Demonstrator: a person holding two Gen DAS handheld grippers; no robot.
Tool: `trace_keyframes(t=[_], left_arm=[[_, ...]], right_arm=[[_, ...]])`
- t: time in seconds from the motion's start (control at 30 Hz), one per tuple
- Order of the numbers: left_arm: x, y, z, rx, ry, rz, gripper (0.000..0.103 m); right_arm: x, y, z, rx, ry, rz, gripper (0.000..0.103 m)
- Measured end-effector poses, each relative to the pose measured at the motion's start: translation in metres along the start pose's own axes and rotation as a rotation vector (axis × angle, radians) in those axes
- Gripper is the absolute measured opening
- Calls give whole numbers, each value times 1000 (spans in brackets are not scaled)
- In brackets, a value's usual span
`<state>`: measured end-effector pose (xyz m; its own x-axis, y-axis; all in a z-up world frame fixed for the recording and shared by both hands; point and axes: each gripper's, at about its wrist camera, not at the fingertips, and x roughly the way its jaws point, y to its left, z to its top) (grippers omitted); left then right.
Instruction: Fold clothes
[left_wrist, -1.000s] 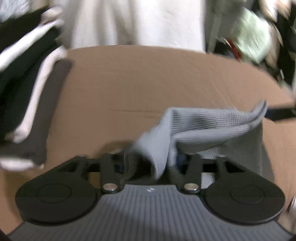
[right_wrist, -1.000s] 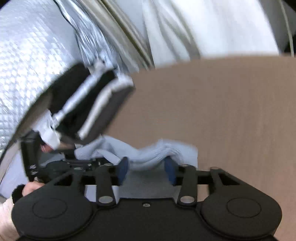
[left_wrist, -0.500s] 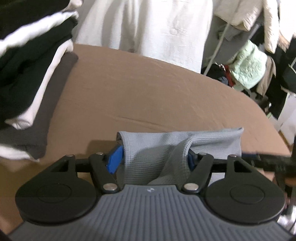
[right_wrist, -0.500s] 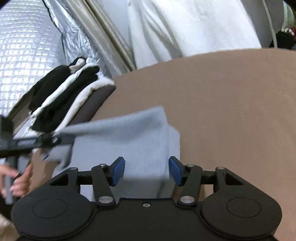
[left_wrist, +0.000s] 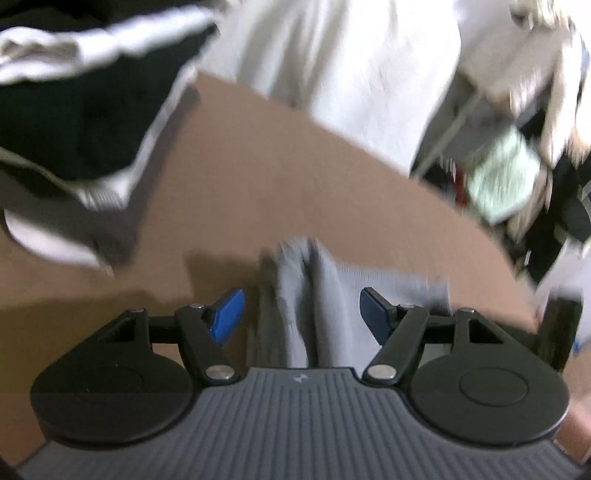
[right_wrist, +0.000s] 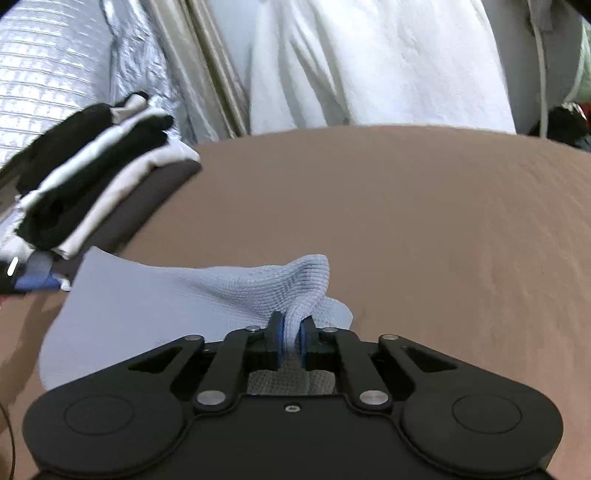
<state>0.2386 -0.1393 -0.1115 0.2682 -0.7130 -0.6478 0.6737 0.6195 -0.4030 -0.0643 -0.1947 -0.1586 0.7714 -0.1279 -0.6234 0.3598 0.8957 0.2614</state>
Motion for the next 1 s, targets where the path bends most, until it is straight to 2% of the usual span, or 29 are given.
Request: trace_keyframes(t=[0.07, 0.1, 0.17, 0.2, 0.23, 0.3, 0.37, 0.43, 0.53, 0.6, 0.67, 0.7, 0.83, 1.0], left_arm=[[13, -19, -9, 97, 64, 110, 75], [22, -26, -13, 137, 93, 187, 76], [35, -25, -16, 126, 109, 287, 78], [40, -23, -17, 114, 104, 308, 78], [43, -24, -16, 106, 91, 315, 78], [43, -30, -13, 126, 66, 328, 78], [38, -35, -10, 157, 18, 332, 78], [40, -31, -7, 153, 23, 337, 78], [53, -9, -6, 77, 89, 332, 79], [56, 1, -3, 35, 95, 304, 84], [59, 7, 1, 18, 97, 286, 88], [62, 11, 2, 1, 100, 278, 93], [67, 31, 3, -89, 97, 229, 96], [61, 23, -7, -67, 89, 241, 95]], right_arm=[[-3, 3, -1, 18, -1, -32, 17], [-7, 6, -2, 26, -6, -58, 29], [-21, 13, -6, 31, -29, -131, 47], [-29, 15, -8, 25, -49, -159, 49], [-40, 17, -12, 23, -65, -174, 49], [-63, 16, -24, 74, -75, -144, 49], [-83, 10, -43, 199, -62, -13, 49], [-91, 8, -61, 284, -13, 86, 49], [-97, 11, -78, 314, 77, 77, 51], [-94, 14, -86, 297, 201, 128, 51], [-95, 15, -98, 311, 236, 177, 51], [-92, 11, -102, 346, 221, 189, 51], [-78, -10, -114, 534, 153, 249, 51], [-56, -38, -115, 779, 39, 299, 52]])
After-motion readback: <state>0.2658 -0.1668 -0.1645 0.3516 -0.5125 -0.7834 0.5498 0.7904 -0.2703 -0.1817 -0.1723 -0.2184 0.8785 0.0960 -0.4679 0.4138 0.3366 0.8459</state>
